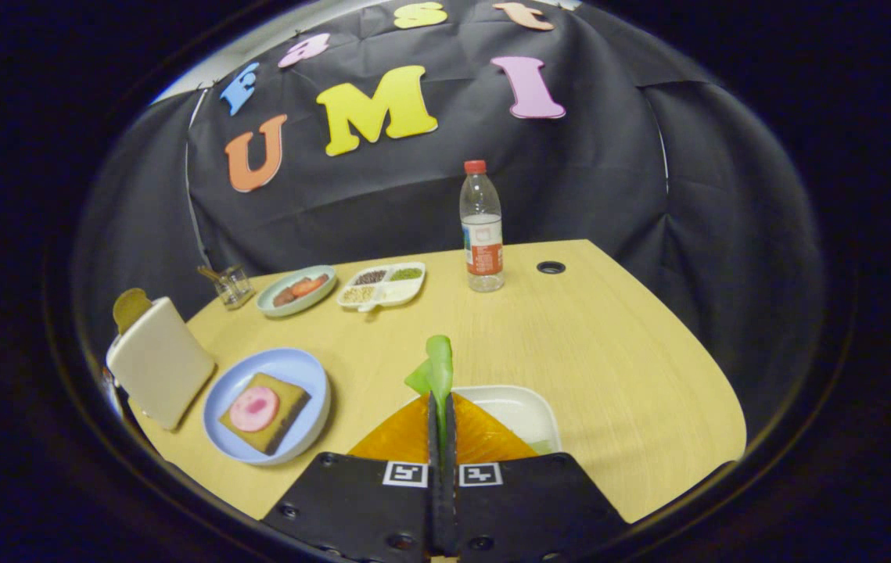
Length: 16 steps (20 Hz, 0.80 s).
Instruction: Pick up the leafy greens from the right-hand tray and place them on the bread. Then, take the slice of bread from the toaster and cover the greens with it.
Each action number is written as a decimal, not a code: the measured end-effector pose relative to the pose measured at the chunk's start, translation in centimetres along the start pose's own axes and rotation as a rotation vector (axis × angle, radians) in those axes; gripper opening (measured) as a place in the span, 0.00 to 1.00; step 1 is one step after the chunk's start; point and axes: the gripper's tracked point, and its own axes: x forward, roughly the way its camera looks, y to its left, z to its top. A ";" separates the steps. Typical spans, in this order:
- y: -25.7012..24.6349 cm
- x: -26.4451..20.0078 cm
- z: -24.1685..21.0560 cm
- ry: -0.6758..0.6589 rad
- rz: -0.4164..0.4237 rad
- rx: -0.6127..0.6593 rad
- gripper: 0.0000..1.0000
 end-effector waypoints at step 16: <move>15.4 1.7 0.5 -0.057 0.065 -0.036 0.00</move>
